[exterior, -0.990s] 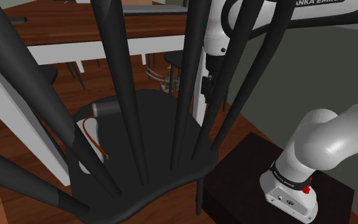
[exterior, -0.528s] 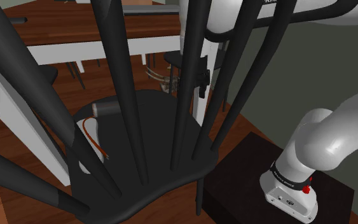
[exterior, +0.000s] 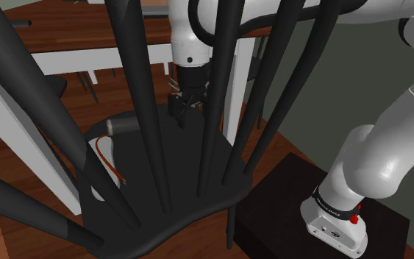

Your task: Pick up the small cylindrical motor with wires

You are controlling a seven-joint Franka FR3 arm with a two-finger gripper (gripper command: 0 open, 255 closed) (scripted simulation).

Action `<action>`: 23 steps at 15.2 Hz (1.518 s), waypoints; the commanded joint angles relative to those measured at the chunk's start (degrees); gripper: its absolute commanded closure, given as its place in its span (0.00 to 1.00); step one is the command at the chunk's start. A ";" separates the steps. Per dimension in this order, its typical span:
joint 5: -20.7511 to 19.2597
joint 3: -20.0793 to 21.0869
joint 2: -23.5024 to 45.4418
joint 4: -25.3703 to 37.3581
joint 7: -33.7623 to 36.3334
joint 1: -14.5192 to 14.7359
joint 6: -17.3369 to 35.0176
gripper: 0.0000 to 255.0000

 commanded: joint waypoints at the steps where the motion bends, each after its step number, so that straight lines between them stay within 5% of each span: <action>1: -0.99 3.50 4.41 3.61 3.11 2.40 0.30 0.00; 10: -8.77 6.17 24.49 26.82 15.51 10.55 -2.58 0.00; 16: -15.57 6.03 41.78 51.98 21.69 19.52 -10.28 0.00; 23: -14.89 5.98 40.06 43.67 21.25 18.06 -3.77 0.00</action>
